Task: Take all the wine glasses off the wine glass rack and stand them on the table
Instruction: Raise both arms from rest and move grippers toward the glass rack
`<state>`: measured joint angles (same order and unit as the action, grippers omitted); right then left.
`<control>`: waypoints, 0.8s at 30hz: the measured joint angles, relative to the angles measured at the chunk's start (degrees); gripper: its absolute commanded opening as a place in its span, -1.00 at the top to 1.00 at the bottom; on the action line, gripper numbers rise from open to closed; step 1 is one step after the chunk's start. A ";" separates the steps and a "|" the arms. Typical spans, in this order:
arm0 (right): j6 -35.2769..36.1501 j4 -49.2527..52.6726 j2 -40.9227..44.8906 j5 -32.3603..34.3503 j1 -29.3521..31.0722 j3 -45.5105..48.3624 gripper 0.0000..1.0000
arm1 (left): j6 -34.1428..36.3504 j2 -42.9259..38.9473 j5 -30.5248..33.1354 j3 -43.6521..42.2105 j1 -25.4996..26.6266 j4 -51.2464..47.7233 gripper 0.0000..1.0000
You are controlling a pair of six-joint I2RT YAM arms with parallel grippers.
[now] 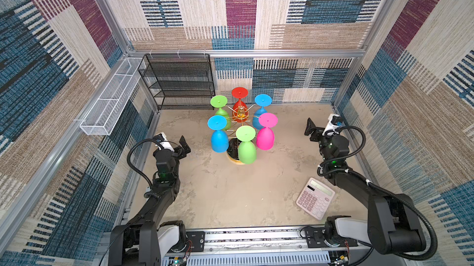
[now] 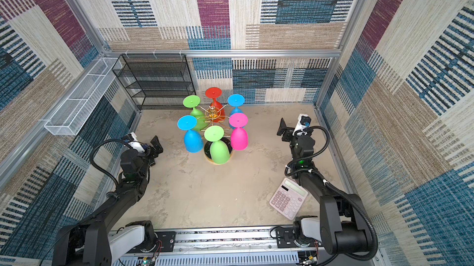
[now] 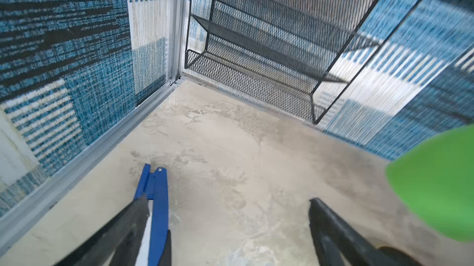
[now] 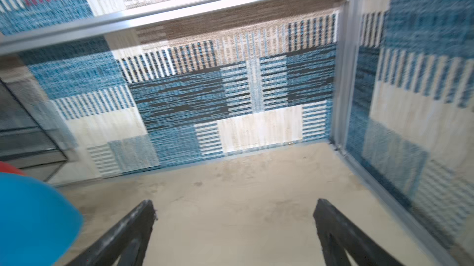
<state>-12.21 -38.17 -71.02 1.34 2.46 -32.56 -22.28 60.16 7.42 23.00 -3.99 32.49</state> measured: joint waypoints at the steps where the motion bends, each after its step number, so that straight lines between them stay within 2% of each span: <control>1: -2.23 2.49 1.01 -2.56 -0.20 -0.59 -0.86 | -1.97 -2.21 -0.55 0.07 -0.02 -1.14 -0.99; 4: -9.46 7.80 5.18 -11.47 -0.50 -0.09 -0.54 | -6.25 -9.75 -2.89 3.32 -0.28 -7.74 -0.95; 7: -17.27 9.99 9.75 -20.72 -0.57 1.18 -0.50 | -5.88 -14.51 -6.49 11.02 -0.37 -16.02 -0.83; 11: -27.30 10.16 14.36 -31.06 -0.55 1.55 -0.49 | -2.03 -14.71 -12.22 19.87 -0.37 -26.82 -0.77; 15: -33.70 11.72 15.87 -38.07 -0.55 -0.90 -0.43 | 1.46 -12.79 -16.94 22.84 -0.39 -34.01 -0.75; 18: -37.20 12.68 14.45 -42.91 -0.20 -4.74 -0.29 | 2.56 -11.63 -20.68 24.15 -0.48 -37.92 -0.75; 24: -39.34 17.97 9.94 -46.31 4.61 -11.74 -0.11 | 3.28 -10.86 -25.83 26.23 -0.48 -38.82 -0.75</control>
<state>-51.55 -20.21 -61.08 -44.97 7.07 -44.29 -19.00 49.30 -18.41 49.23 -4.47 -6.33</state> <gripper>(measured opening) 0.584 0.877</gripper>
